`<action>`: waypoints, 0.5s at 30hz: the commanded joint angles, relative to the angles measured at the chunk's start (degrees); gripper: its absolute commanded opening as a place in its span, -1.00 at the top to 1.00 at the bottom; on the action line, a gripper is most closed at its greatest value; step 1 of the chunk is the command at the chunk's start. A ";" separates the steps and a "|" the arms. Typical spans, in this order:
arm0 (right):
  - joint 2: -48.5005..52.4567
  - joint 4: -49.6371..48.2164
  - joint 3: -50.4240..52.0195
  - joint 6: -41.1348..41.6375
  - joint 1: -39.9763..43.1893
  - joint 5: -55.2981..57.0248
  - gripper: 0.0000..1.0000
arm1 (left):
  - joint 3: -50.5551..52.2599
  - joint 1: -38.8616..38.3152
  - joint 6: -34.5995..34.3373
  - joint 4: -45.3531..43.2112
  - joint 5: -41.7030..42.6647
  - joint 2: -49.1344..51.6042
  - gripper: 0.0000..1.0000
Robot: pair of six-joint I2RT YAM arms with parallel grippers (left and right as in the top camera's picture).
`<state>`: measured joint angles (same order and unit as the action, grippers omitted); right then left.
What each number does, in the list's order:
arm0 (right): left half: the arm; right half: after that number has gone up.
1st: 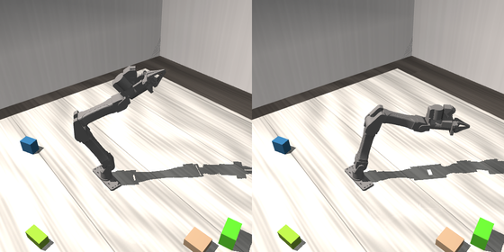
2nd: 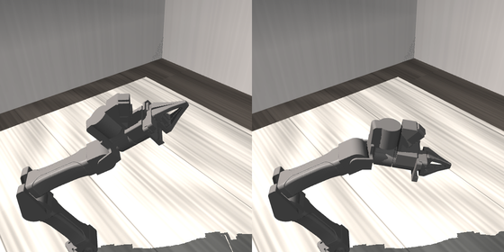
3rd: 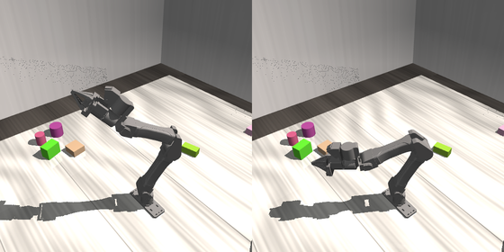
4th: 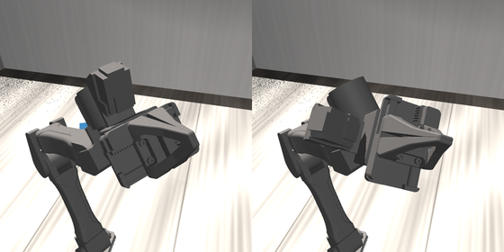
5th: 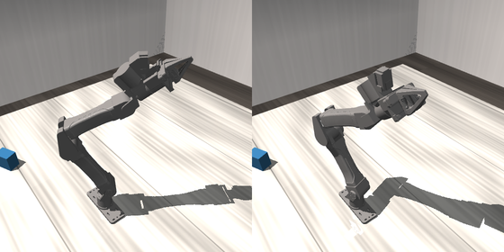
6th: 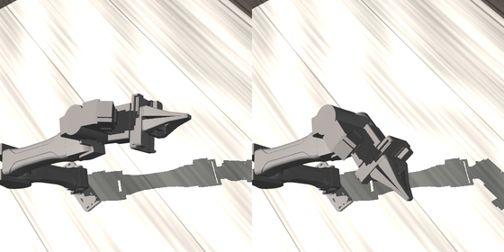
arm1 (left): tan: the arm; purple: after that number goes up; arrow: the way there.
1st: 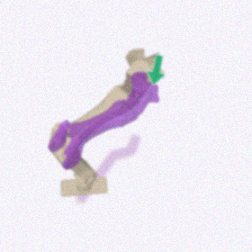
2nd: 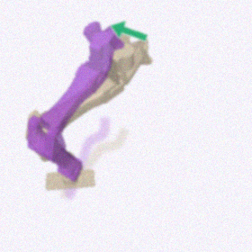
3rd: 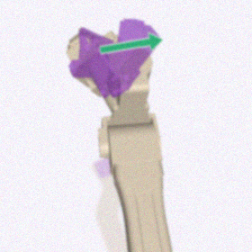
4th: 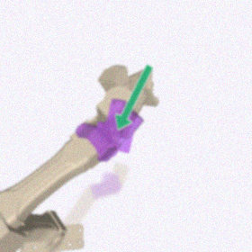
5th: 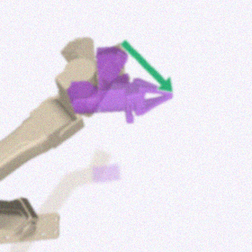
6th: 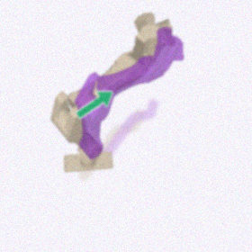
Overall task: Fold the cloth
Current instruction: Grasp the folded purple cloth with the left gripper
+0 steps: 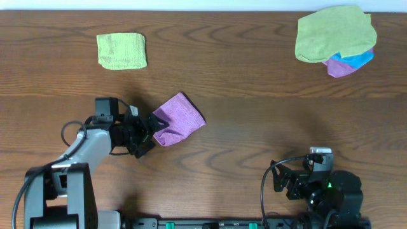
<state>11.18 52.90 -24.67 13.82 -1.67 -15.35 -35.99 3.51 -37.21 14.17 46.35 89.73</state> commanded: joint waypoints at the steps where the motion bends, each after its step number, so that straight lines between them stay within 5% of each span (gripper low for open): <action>1: -0.42 0.07 0.15 0.92 0.37 0.57 -0.98 | 3.61 -0.94 -7.52 -3.87 1.49 -0.52 -0.91; 13: -0.42 0.09 0.15 0.92 0.37 0.57 -0.98 | 7.39 -10.10 -19.15 -14.40 -9.57 -0.50 -1.00; 15: -0.42 0.09 0.15 0.92 0.37 0.57 -0.99 | 7.39 -11.06 -19.19 -15.17 -11.78 -0.50 -0.60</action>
<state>11.18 52.90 -24.67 14.06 -1.67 -15.35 -30.41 -6.26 -54.72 -1.43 42.96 87.83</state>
